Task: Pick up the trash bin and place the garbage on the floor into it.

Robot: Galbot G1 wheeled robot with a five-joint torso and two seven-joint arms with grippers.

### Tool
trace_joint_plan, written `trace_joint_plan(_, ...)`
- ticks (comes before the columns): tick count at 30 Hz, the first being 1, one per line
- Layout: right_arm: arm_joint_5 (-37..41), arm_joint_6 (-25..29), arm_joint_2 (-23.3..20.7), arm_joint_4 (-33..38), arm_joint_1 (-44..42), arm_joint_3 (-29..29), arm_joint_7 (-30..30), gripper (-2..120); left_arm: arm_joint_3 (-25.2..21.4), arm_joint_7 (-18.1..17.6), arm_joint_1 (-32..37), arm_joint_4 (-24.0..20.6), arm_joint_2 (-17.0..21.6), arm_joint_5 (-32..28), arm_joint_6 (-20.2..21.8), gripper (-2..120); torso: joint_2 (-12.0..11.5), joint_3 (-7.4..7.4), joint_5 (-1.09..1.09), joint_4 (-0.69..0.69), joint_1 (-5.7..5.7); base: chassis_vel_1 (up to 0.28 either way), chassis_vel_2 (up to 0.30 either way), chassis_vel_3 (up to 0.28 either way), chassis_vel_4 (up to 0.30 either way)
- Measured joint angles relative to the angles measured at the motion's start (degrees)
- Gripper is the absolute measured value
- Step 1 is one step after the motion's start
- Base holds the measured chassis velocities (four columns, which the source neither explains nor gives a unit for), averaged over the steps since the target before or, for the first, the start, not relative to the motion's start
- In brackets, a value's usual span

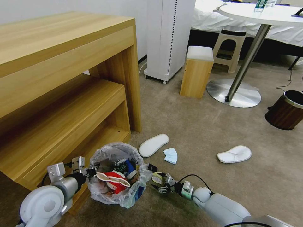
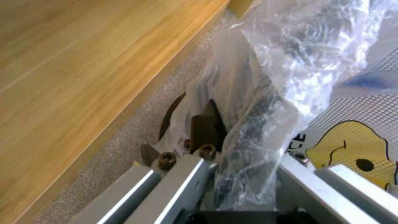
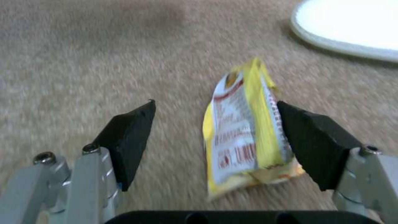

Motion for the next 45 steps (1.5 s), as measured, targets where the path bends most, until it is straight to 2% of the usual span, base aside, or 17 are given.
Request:
trace_joint_plan(12, 0.0, 0.2, -4.8, 2.3, -1.7, 1.6, -0.4, 76, 0.2, -0.1, -0.6, 0.8, 0.1, 0.0, -0.1, 0, 0.0, 0.0, 0.0, -0.01, 0.0, 0.0, 0.0, 0.0, 0.0)
trace_joint_plan(17, 0.1, 0.2, -5.3, 2.4, -1.9, 2.5, -0.4, 76, 0.3, -0.1, -0.7, 0.8, 0.1, 0.0, -0.1, 0, 0.0, 0.0, 0.01, 0.0, 0.0, 0.0, 0.0, 0.0, 0.0)
trace_joint_plan(24, 0.1, 0.3, -4.4, 1.7, -2.1, 3.1, -0.4, 73, 0.3, -0.2, -0.6, 0.8, -0.2, 0.0, -0.2, 0, 0.0, 0.0, 0.0, 0.0, 0.0, 0.0, 0.0, 0.0, 0.0)
trace_joint_plan(31, 0.2, 0.4, -3.1, 1.3, -1.0, 3.3, 0.3, 65, 0.2, -0.1, -0.2, 0.9, -0.7, 0.5, -0.2, 0, 0.0, 0.0, -0.01, 0.01, 0.0, 0.0, 0.0, 0.0, 0.0)
trace_joint_plan(40, 0.3, 0.4, -1.2, 0.0, 0.0, 3.7, 1.1, 65, 0.3, 0.2, 0.3, 0.9, -1.5, 1.3, -0.2, 0, 0.0, 0.0, 0.0, 0.01, 0.0, 0.0, 0.0, 0.0, 0.0)
trace_joint_plan(43, 0.3, 0.3, -0.6, -0.6, 0.1, 3.7, 1.3, 59, 0.4, 0.2, 0.4, 0.8, -1.8, 1.5, -0.2, 0, 0.0, 0.0, -0.02, -0.01, 0.0, 0.0, 0.0, 0.0, 0.0)
trace_joint_plan(45, 0.2, 0.4, 0.6, -1.8, 0.4, 3.7, 1.3, 48, 0.3, 0.3, 0.7, 0.5, -2.0, 1.5, -0.3, 0, 0.0, 0.0, 0.0, -0.01, 0.0, 0.0, 0.0, 0.0, 0.0)
